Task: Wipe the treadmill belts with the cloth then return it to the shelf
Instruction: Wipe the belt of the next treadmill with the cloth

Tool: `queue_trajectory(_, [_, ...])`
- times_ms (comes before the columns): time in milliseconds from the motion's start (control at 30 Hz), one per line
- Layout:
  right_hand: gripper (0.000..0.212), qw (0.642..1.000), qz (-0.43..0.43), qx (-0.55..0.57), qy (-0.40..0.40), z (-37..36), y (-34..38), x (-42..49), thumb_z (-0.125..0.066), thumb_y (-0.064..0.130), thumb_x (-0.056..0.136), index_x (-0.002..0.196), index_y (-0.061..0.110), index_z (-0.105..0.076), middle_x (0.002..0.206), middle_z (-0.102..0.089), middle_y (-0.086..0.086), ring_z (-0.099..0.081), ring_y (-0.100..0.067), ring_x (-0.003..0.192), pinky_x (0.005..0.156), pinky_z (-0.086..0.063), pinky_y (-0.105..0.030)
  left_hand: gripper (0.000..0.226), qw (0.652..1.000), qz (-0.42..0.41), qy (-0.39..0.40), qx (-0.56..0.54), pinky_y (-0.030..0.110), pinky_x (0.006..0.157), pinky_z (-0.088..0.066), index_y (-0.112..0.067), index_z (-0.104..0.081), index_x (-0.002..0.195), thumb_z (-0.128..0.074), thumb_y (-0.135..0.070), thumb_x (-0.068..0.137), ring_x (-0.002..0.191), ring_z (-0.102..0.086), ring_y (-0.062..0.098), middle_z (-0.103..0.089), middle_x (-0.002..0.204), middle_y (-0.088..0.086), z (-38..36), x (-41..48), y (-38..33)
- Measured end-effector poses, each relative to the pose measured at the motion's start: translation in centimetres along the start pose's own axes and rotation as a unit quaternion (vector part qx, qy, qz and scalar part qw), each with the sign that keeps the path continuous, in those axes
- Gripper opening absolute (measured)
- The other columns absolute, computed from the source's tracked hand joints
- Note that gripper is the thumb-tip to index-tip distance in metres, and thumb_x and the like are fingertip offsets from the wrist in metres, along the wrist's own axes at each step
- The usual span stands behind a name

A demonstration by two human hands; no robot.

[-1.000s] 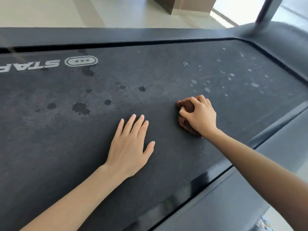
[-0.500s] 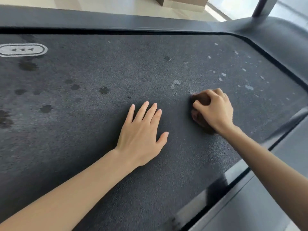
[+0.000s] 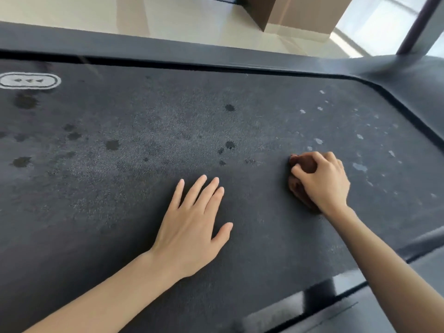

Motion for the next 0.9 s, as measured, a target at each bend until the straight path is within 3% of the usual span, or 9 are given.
queue_trajectory(100, [0.033,0.999,-0.047,-0.007,-0.008,0.6,-3.4,2.1,-0.059,0.044,0.081,0.105,0.022,-0.064,0.110,-0.053,-0.010,-0.046,-0.034,0.107,0.086,-0.041,-0.042,0.069,0.999,0.018,-0.003,0.035,0.054,0.112,-0.026,-0.008,-0.044,0.139,-0.025,-0.051,0.089,0.141,-0.027,0.024,-0.036,0.149,0.005,-0.2,0.2,-0.7])
queue_trajectory(200, [0.037,0.999,-0.031,-0.013,-0.012,0.1,-2.4,1.2,-0.059,0.044,0.082,0.107,0.018,-0.064,0.110,-0.054,-0.013,-0.047,-0.036,0.102,0.084,-0.040,-0.042,0.067,0.999,0.014,0.001,0.045,0.053,0.110,-0.030,-0.009,-0.049,0.135,-0.030,-0.052,0.088,0.138,-0.032,0.024,-0.042,0.145,0.004,-0.1,0.3,-0.9])
queue_trajectory(400, [0.035,0.971,0.234,0.041,0.031,-1.6,7.0,-6.9,-0.061,0.045,0.078,0.103,0.022,-0.067,0.102,-0.057,-0.007,-0.050,-0.031,0.089,0.075,-0.041,-0.038,0.071,0.996,0.029,0.021,0.078,0.046,0.117,-0.017,-0.013,-0.038,0.143,-0.023,-0.057,0.089,0.143,-0.020,0.020,-0.031,0.152,0.001,0.0,0.4,-1.1])
queue_trajectory(500, [0.034,0.962,0.262,0.049,0.059,-1.3,6.4,-7.4,-0.057,0.047,0.080,0.106,0.026,-0.066,0.104,-0.055,-0.002,-0.049,-0.028,0.092,0.077,-0.042,-0.038,0.070,0.995,0.037,0.025,0.092,0.046,0.117,-0.015,-0.013,-0.035,0.144,-0.021,-0.056,0.090,0.144,-0.016,0.019,-0.027,0.154,0.000,-0.3,0.0,-1.1])
queue_trajectory(733, [0.032,0.994,0.100,0.011,0.035,1.1,-6.2,1.2,-0.060,0.046,0.081,0.107,0.027,-0.064,0.109,-0.055,-0.004,-0.048,-0.030,0.103,0.081,-0.042,-0.039,0.072,0.995,0.035,0.039,0.088,0.046,0.116,-0.018,-0.014,-0.030,0.145,-0.006,-0.057,0.093,0.144,-0.015,0.020,-0.023,0.154,0.001,-0.4,-0.8,-1.6])
queue_trajectory(900, [0.037,0.999,-0.048,-0.020,-0.011,2.0,-10.9,4.8,-0.058,0.044,0.082,0.108,0.017,-0.063,0.110,-0.053,-0.014,-0.048,-0.038,0.102,0.083,-0.040,-0.042,0.067,1.000,0.026,0.005,0.014,0.043,0.117,-0.013,-0.016,-0.039,0.142,-0.022,-0.054,0.089,0.143,-0.018,0.017,-0.029,0.153,0.000,0.4,1.9,-3.8])
Point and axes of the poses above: each hand's wrist, its own x-axis towards the middle knuckle, its own z-axis out of the back of the hand, y = z × x, the point moved 3 cm from there along x, towards the middle knuckle
